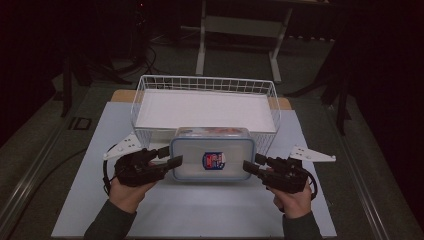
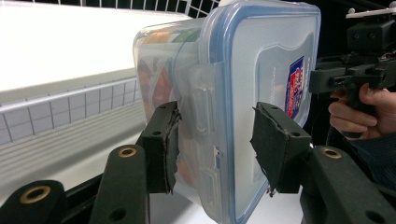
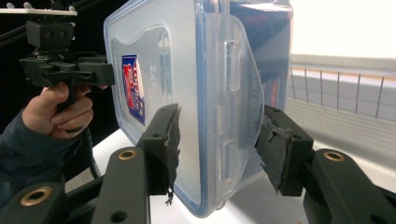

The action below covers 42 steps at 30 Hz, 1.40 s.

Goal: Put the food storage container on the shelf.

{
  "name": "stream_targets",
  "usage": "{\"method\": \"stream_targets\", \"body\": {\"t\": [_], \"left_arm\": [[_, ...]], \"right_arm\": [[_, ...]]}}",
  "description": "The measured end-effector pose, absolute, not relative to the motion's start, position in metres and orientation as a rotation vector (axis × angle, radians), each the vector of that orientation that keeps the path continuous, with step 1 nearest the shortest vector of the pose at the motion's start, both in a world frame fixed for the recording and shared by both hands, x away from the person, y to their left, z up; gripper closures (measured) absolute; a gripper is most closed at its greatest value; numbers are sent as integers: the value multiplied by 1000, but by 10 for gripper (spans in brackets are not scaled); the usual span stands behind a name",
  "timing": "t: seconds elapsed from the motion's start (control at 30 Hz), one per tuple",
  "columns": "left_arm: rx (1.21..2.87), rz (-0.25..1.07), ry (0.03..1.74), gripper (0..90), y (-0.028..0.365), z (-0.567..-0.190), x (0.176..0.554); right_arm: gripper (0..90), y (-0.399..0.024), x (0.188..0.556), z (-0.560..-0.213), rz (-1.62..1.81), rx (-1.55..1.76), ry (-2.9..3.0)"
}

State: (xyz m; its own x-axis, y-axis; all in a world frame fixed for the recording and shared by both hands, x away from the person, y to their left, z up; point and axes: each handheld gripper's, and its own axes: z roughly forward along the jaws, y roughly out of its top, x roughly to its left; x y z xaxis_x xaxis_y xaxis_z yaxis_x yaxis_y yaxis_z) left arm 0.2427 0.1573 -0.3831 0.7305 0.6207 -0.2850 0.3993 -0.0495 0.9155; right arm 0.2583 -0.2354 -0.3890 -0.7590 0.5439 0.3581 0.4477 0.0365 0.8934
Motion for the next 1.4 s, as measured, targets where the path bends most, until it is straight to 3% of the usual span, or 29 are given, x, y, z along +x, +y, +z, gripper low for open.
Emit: {"method": "stream_targets", "body": {"t": [1.4], "left_arm": [[1583,253,848,510,159,-337,296]], "right_arm": [[494,-229,311,-345,1909,1135,2098]]}}
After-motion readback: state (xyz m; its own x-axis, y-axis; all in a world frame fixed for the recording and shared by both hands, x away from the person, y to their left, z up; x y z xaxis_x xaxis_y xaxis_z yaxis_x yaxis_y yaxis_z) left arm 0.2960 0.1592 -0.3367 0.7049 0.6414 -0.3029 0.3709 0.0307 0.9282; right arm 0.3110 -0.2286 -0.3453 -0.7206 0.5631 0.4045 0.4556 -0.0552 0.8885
